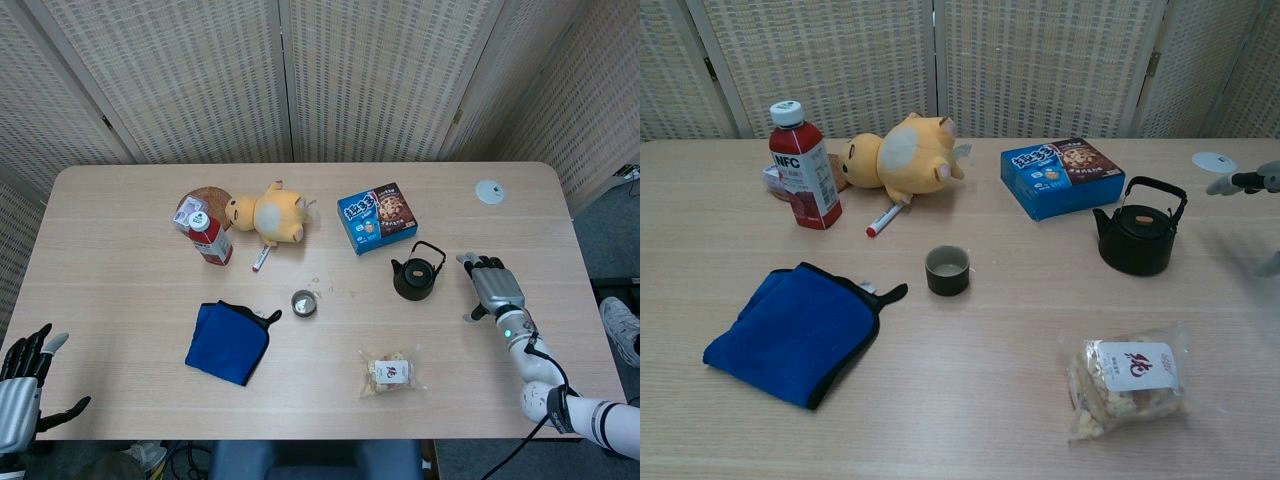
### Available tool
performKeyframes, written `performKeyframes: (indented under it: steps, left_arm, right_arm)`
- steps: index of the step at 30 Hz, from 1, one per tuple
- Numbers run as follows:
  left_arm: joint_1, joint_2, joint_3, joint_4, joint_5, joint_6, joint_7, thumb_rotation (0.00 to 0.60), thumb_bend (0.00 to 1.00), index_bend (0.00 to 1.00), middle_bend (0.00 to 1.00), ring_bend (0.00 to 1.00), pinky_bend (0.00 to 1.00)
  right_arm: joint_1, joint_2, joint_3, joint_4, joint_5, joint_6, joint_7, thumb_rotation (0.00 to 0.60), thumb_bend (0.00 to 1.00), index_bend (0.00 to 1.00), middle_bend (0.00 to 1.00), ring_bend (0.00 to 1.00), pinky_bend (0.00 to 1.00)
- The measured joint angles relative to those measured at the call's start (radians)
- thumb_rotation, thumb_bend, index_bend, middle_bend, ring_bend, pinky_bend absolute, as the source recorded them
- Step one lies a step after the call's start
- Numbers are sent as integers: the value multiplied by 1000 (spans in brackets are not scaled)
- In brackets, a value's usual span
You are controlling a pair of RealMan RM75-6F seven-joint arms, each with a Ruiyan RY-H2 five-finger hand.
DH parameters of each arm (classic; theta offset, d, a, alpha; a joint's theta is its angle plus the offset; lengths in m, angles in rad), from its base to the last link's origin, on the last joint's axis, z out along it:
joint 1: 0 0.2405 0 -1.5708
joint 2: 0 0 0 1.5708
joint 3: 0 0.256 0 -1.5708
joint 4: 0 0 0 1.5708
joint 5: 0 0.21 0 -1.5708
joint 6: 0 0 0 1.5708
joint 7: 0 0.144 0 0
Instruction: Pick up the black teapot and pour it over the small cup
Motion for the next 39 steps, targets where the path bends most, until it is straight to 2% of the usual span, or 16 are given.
performKeyframes:
  steps: [11, 16, 22, 39]
  left_arm:
    - [1, 10, 2, -24, 3, 3, 23, 600, 3, 124, 0, 0, 0]
    - [2, 12, 2, -34, 7, 7, 33, 600, 3, 124, 0, 0, 0]
    - [5, 15, 3, -38, 6, 9, 36, 600, 3, 124, 0, 0, 0]
    - [16, 24, 2, -29, 1, 23, 21, 600, 3, 124, 0, 0, 0]
  right_arm:
    - [35, -44, 43, 115, 33, -78, 54, 600, 0, 0, 95, 0, 0]
    - [83, -55, 81, 155, 75, -130, 76, 600, 0, 0, 164, 0, 0]
    - [131, -62, 99, 176, 132, -189, 94, 600, 0, 0, 225, 0, 0]
    - [218, -134, 70, 272, 220, -248, 127, 600, 0, 0, 238, 0, 0]
